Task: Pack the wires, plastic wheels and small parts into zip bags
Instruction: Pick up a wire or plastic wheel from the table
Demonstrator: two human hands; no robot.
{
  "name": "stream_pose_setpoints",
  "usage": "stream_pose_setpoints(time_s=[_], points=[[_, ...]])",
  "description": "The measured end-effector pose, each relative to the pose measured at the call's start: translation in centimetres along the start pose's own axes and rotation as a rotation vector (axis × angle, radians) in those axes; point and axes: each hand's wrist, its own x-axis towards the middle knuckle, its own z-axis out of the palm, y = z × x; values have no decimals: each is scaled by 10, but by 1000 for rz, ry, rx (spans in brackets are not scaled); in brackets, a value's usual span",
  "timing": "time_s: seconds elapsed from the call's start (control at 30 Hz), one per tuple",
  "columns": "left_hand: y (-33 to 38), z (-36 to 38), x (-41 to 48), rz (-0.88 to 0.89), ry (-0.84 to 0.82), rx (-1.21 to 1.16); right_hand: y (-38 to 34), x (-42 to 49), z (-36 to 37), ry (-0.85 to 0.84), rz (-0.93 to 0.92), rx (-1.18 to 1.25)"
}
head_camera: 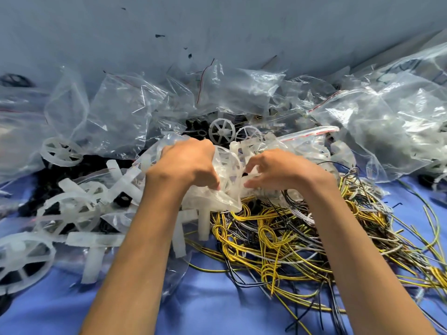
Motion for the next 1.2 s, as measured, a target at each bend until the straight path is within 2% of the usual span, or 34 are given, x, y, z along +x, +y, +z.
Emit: stream_pose_setpoints(time_s=[0.17,0.27,0.5,0.63,0.7,0.8,0.87,0.93,0.97,1.03,1.1,1.2], points=[[7,1,-4,35,10,52,-1,-2,-1,47,24,49],[7,0,-4,73,13,48,-2,-3,-1,-25,1,43],[7,-3,-2,261,38,-47,-3,-14,-12,-44,-73,18],[5,-4,-3,306,77,-127,1,-19,-25,141,-116,39],[4,-5,-2,314,105,-146,4,-22,-32,175,-123,84],[2,-6,-2,319,158,-153,5,-34,-44,245,-91,283],[1,-6,-3,330,180,-187,2,-40,-50,400,-82,403],[3,-8,-5,361,215,-270,-7,-43,-56,517,-102,671],[3,-9,-6,385,239,-323,-14,-46,-58,499,-133,868],[4,-12,-7,442,289,-415,-25,-47,-58,333,-200,1158],[2,-14,-8,470,323,-468,-29,-46,-55,231,-201,1078],[-3,-16,-9,502,308,-511,-22,-48,-52,178,-198,926]])
